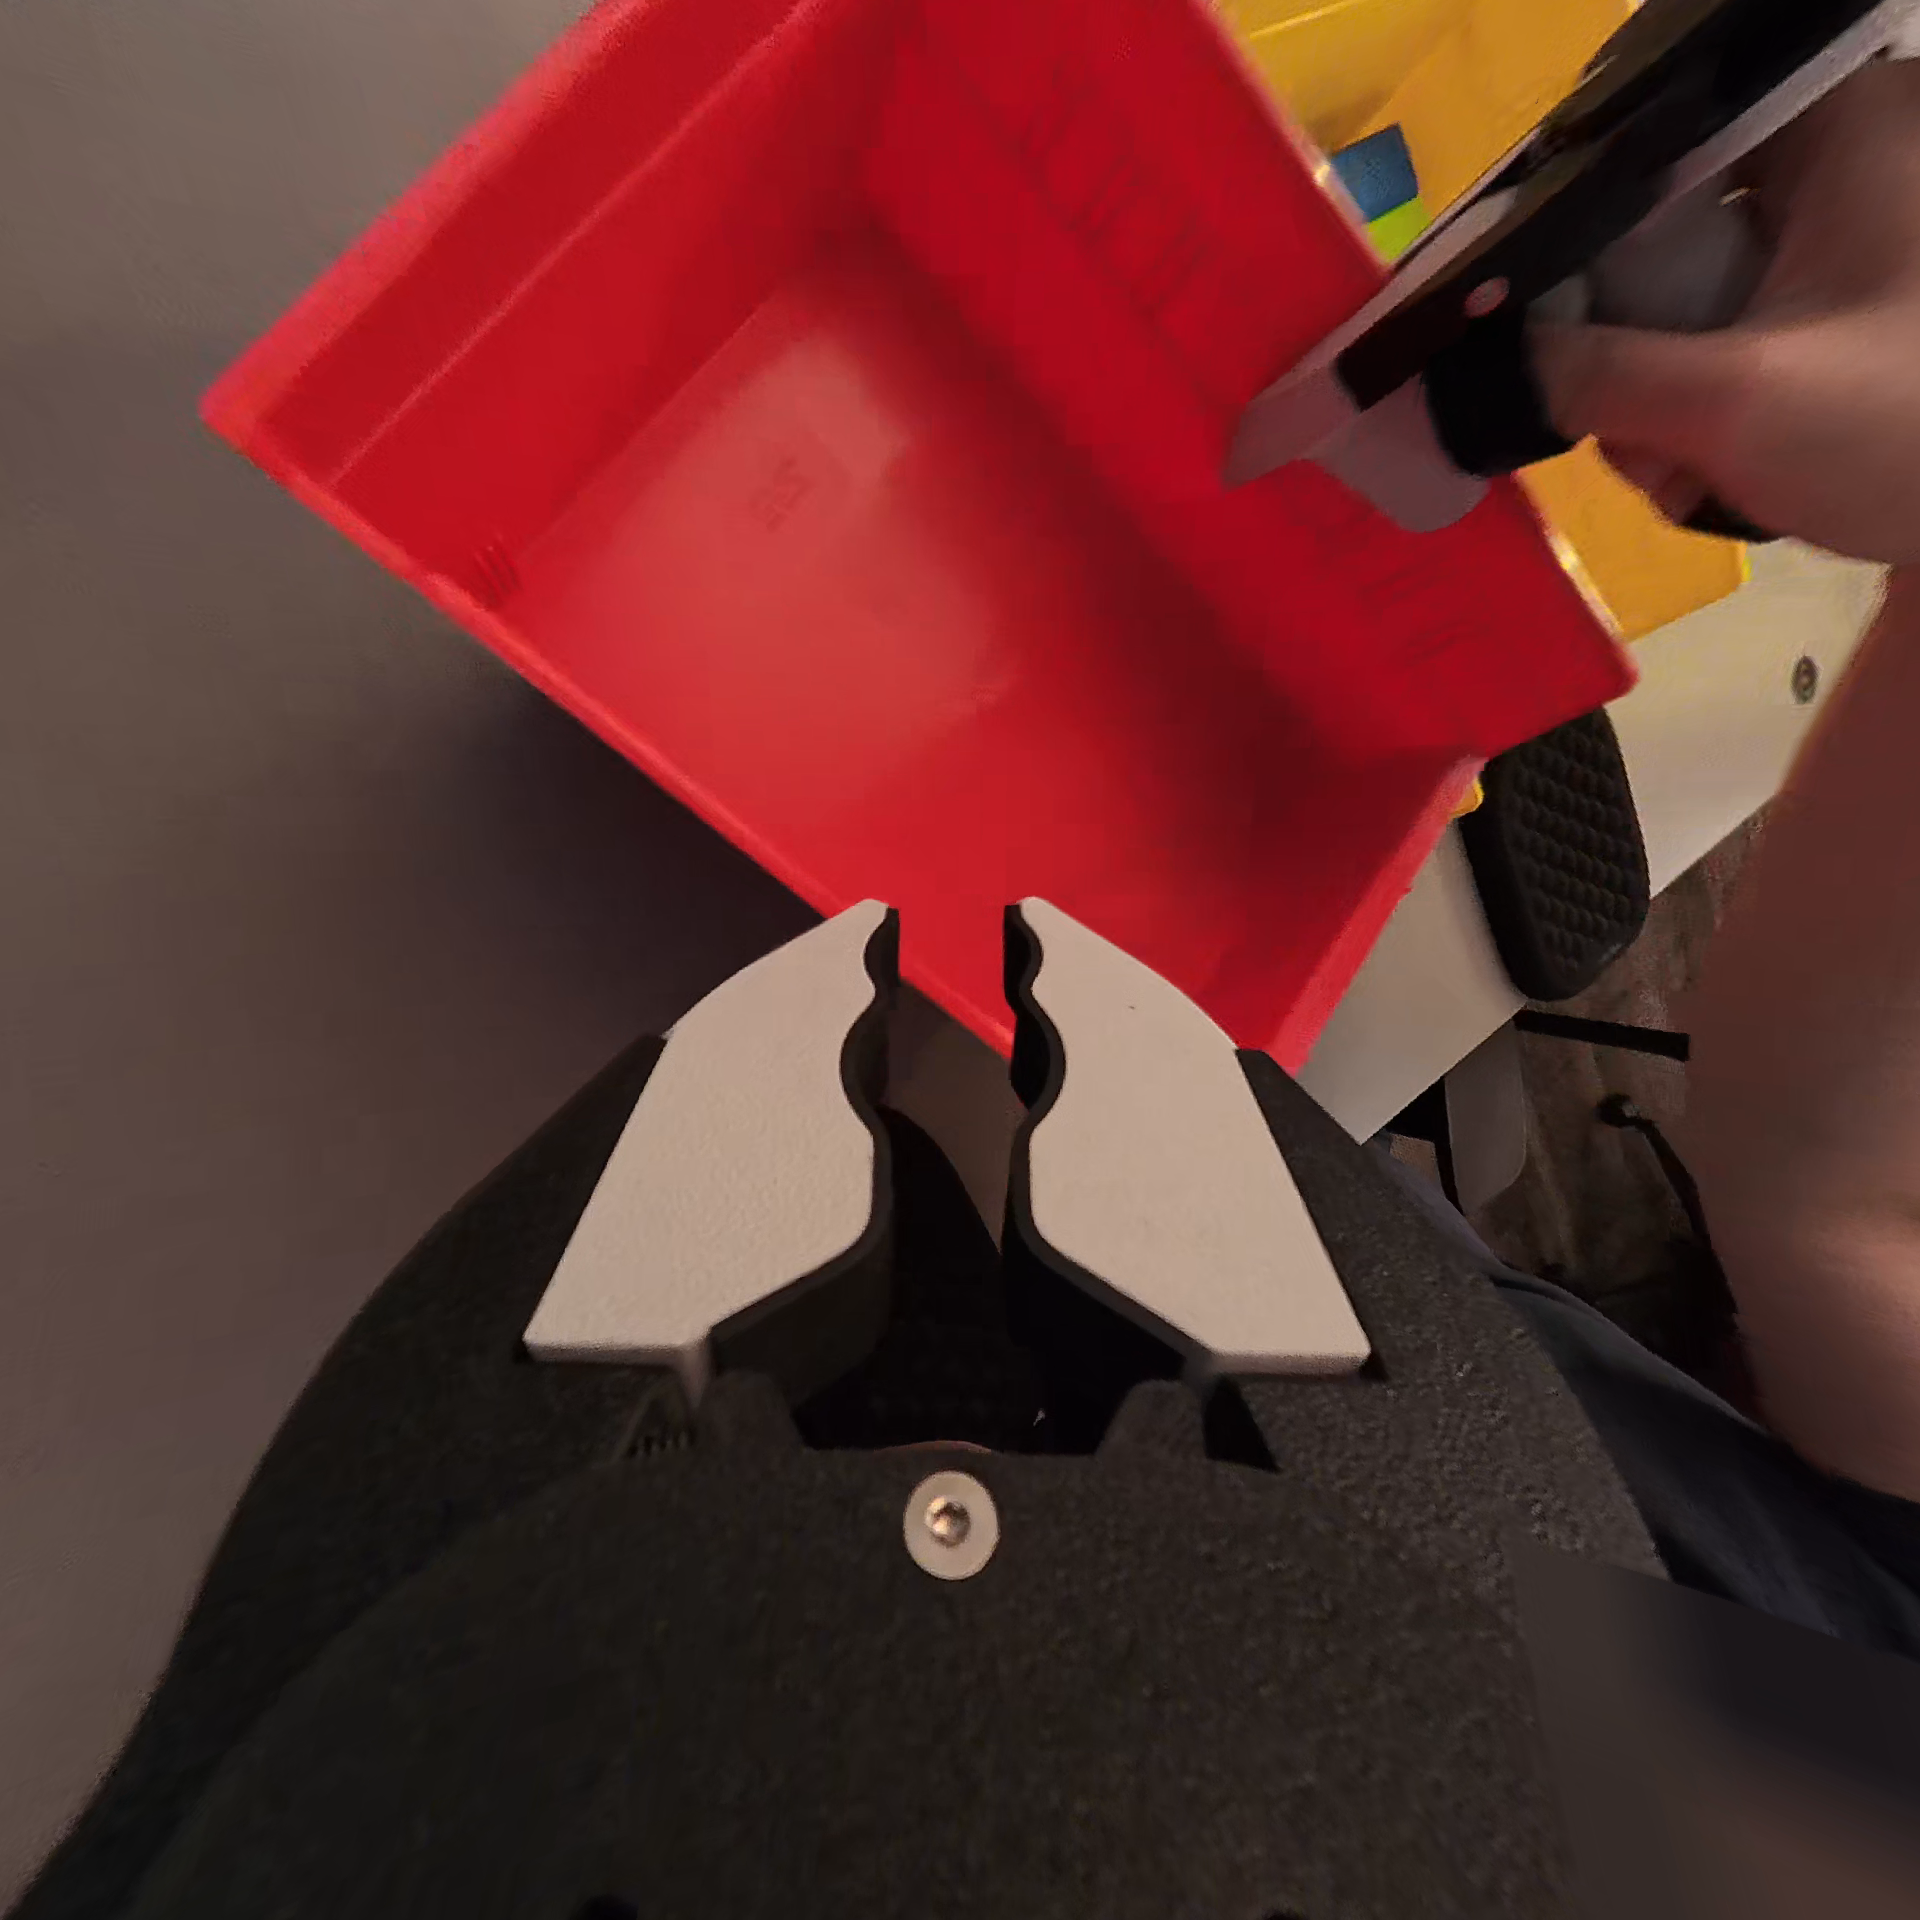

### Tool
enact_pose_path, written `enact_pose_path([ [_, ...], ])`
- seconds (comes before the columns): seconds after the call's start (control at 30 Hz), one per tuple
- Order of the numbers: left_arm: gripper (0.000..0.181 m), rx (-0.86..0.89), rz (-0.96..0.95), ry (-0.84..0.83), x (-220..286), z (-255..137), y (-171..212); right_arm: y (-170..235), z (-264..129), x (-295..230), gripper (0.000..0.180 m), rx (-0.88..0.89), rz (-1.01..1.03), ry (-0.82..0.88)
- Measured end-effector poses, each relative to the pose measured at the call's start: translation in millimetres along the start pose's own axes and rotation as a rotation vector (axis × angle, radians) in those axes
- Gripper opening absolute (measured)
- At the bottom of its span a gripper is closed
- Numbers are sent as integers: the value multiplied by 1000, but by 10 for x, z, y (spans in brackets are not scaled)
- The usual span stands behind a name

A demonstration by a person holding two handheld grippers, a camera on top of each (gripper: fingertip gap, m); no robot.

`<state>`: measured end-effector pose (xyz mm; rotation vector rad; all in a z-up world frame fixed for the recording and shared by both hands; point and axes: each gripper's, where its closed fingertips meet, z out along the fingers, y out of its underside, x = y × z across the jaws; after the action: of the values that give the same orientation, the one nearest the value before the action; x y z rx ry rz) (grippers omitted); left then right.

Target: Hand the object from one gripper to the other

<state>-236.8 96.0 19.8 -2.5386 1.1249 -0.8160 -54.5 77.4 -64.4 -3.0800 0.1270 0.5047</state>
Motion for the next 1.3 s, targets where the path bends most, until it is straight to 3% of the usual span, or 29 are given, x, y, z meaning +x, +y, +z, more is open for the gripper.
enact_pose_path([
  [0.33,18,243,77,39,231,-421,-180,167,-1163,466,7,95,6,87],
  [0.53,18,258,181,72,505,-361,-240,547,-1641,1257,8,128,133,60],
  [0.63,20,252,251,189,776,-221,-327,862,-1794,1838,8,146,226,47],
  [0.83,32,220,317,311,1241,577,-606,1603,-2006,3089,9,227,433,95],
  [0.97,70,82,226,333,1330,1396,-645,2044,-2071,3721,9,261,541,103],
  [1.03,79,17,158,359,1358,1724,-672,2205,-2066,3964,9,273,573,107],
  [1.2,74,-111,11,409,1503,2232,-714,2464,-1905,4397,9,264,621,98],
  [1.3,70,-257,43,224,1423,2411,-629,2550,-1733,4562,9,231,632,94],
])
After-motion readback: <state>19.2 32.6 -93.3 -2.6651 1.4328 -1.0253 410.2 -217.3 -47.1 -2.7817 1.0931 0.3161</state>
